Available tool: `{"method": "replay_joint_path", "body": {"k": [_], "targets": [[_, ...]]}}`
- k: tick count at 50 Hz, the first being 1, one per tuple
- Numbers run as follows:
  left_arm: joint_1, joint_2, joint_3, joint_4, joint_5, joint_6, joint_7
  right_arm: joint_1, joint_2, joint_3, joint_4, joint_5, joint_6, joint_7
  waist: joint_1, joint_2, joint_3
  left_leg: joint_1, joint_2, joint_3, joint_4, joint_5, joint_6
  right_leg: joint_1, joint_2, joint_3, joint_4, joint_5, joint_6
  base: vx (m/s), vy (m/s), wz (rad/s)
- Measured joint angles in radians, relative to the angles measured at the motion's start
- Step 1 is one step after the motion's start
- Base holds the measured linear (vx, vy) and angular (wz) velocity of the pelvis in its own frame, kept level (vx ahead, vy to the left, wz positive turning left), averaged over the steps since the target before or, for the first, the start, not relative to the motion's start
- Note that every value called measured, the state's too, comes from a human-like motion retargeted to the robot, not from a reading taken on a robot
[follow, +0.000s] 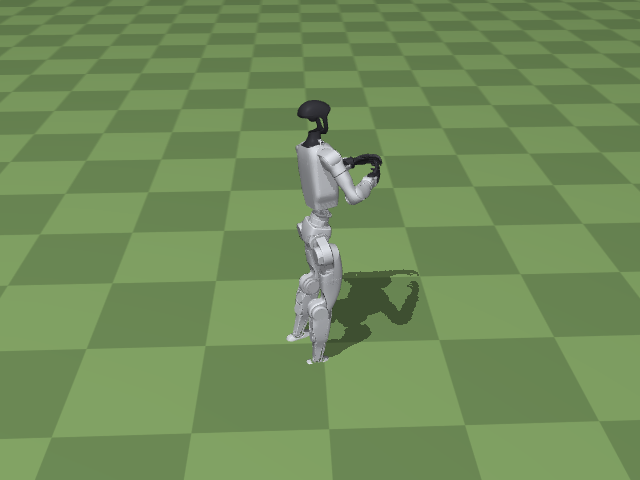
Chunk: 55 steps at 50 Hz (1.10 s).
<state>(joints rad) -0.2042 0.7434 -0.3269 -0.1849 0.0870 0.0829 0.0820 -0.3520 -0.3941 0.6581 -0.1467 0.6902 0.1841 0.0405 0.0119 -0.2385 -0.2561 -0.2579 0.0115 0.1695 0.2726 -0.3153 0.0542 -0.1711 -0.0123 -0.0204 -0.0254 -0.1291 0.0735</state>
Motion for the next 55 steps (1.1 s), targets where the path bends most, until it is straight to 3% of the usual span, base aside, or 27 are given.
{"method": "replay_joint_path", "body": {"k": [12, 25, 27, 37, 55], "targets": [[0.007, -0.034, 0.005, -0.006, -0.084, -0.01, -0.004, -0.136, -0.027, -0.02, -0.032, -0.005, -0.007, 0.024, 0.01, -0.021, -0.005, 0.009, -0.002, 0.003, -0.017, 0.01, 0.005, -0.005, -0.001, 0.004, 0.01, -0.002, -0.004, 0.0, 0.0, 0.0], [0.017, -0.045, -0.002, 0.003, -0.139, -0.061, 0.029, -0.178, -0.021, -0.057, -0.036, -0.052, -0.096, -0.081, 0.013, 0.002, -0.008, 0.022, -0.022, 0.001, -0.065, 0.034, 0.008, -0.007, -0.016, -0.001, -0.004, 0.001, 0.003, -0.01, 0.0, -0.01], [0.09, -0.089, -0.021, -0.013, -0.119, -0.072, 0.044, -0.101, -0.007, -0.048, -0.039, -0.087, -0.11, -0.104, 0.024, 0.019, -0.048, -0.043, -0.001, 0.013, 0.026, 0.017, 0.01, -0.021, -0.012, 0.0, -0.028, 0.044, 0.001, -0.05, 0.0, -0.07], [0.049, -0.059, 0.003, 0.023, -0.148, -0.08, 0.063, -0.072, 0.016, -0.072, 0.022, -0.138, -0.134, -0.152, 0.012, 0.046, 0.001, 0.002, -0.028, 0.003, -0.05, 0.03, 0.009, -0.019, -0.024, -0.007, -0.009, 0.001, 0.014, 0.02, 0.0, 0.01], [0.087, -0.052, -0.024, 0.042, -0.212, -0.101, 0.066, -0.026, 0.08, -0.045, 0.08, -0.118, -0.148, -0.165, 0.003, 0.097, 0.023, 0.029, -0.039, 0.019, -0.09, 0.05, 0.009, -0.017, -0.032, 0.002, -0.009, -0.003, 0.021, 0.0, 0.0, 0.0]]}}
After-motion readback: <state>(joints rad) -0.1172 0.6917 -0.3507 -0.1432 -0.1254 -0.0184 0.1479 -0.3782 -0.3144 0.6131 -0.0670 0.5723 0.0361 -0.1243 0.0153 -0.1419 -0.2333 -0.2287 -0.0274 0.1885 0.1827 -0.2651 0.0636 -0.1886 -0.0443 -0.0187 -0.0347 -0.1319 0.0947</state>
